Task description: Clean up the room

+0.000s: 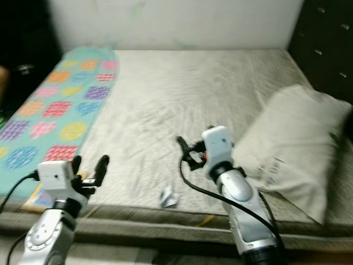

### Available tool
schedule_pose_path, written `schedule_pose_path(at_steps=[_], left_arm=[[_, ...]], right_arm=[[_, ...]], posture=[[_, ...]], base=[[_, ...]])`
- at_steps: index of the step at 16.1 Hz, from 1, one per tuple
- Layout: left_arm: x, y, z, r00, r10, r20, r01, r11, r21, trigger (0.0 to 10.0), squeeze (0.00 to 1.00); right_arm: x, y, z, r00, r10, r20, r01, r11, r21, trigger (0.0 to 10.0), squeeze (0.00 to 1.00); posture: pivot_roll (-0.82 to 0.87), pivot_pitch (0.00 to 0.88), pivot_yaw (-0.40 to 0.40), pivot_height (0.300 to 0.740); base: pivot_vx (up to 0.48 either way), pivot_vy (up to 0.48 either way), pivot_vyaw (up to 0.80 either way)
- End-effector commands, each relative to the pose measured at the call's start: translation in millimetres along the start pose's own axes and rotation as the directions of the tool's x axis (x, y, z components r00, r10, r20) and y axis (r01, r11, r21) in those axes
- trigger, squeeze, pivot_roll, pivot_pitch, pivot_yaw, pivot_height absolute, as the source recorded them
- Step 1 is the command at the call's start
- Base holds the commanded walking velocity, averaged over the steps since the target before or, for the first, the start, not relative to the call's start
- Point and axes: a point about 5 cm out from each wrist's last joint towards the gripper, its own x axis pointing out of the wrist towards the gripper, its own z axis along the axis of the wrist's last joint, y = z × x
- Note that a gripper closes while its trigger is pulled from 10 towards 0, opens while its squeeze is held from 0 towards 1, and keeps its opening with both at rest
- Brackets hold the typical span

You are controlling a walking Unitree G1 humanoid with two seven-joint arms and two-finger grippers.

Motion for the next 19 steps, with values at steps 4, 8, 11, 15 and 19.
schedule_pose_path(at_steps=[4,8,11,15,19], left_arm=[[4.2,-6.8,1.9,1.000,-0.024,0.006,0.024,1.000,-0.013,10.0,0.00],[4.9,-8.1,2.4,1.000,-0.020,0.013,0.021,0.999,-0.033,10.0,0.00],[5.8,-7.5,1.6,1.000,-0.014,0.009,0.014,0.999,-0.041,10.0,0.00],[6.9,-7.0,0.9,1.000,-0.009,0.006,0.009,0.998,-0.060,10.0,0.00],[7.0,-7.0,0.6,1.000,-0.013,0.005,0.013,0.998,-0.069,10.0,0.00]], right_arm=[[-4.1,-9.7,-3.2,0.999,-0.037,-0.009,0.037,0.999,-0.010,10.0,0.00],[-5.8,-10.6,-7.5,0.999,-0.033,-0.029,0.033,0.999,0.002,10.0,0.00],[-5.6,-11.6,-8.6,0.999,-0.035,-0.033,0.035,0.999,-0.010,10.0,0.00],[-4.4,-11.6,-8.5,0.999,-0.042,-0.031,0.041,0.999,-0.006,10.0,0.00],[-4.9,-11.9,-9.4,0.998,-0.045,-0.033,0.045,0.999,-0.009,10.0,0.00]], posture=[[0.02,0.006,-0.016,0.740],[0.02,0.004,-0.016,0.740],[0.02,0.002,-0.016,0.740],[0.02,0.002,-0.015,0.740],[0.02,0.003,-0.014,0.740]], base=[[0.326,0.000,0.00],[0.000,0.000,0.00],[0.000,0.000,0.00],[0.000,0.230,0.00],[0.000,0.480,0.00]])
